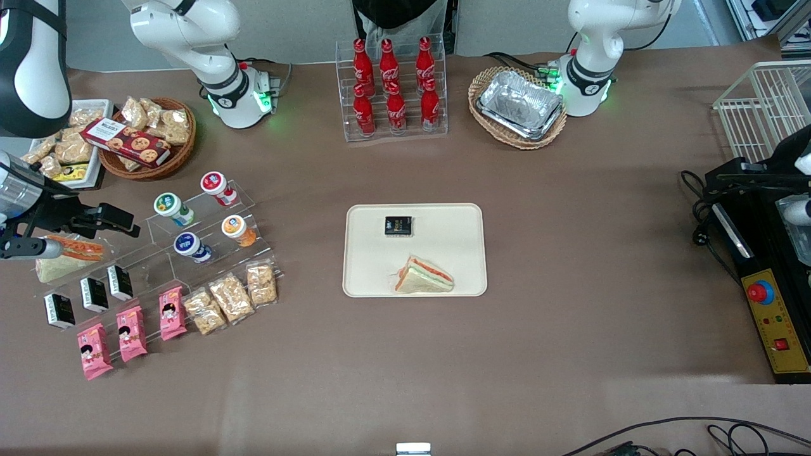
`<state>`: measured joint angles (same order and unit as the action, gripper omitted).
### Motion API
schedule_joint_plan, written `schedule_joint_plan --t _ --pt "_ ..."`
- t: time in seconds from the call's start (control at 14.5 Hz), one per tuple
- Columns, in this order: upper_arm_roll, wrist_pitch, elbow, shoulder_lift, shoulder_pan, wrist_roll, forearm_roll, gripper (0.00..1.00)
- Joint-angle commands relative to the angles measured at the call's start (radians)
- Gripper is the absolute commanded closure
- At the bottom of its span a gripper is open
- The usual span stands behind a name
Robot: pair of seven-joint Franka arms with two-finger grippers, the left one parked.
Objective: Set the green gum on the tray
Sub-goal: 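Move the right gripper over the acrylic rack toward the gum bottles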
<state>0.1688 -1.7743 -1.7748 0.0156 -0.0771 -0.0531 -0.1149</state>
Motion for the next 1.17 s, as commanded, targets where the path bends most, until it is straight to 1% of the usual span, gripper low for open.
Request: schedule_joint_plan --t 0.0,0.21,0.34,0.48,0.62,0.76,0.9,1.1 --pt "-0.002 0.027 0.012 -0.008 -0.009 -0.004 -0.002 0.00" --pt "0.000 0.024 0.043 -0.002 -0.004 -0.002 0.041 0.00" --pt "0.003 0.024 0.041 -0.005 -0.003 -0.004 0.050 0.00" --pt "-0.002 0.026 0.041 -0.003 -0.009 -0.008 0.102 0.00" --pt "-0.002 0.054 0.038 -0.014 -0.007 -0.017 0.106 0.00" --pt "0.004 0.088 0.019 -0.054 -0.001 -0.086 0.106 0.00" --pt "0.008 0.072 -0.099 -0.152 0.002 -0.091 0.106 0.00" --pt "0.008 -0.042 -0.318 -0.317 0.023 -0.094 0.106 0.00"
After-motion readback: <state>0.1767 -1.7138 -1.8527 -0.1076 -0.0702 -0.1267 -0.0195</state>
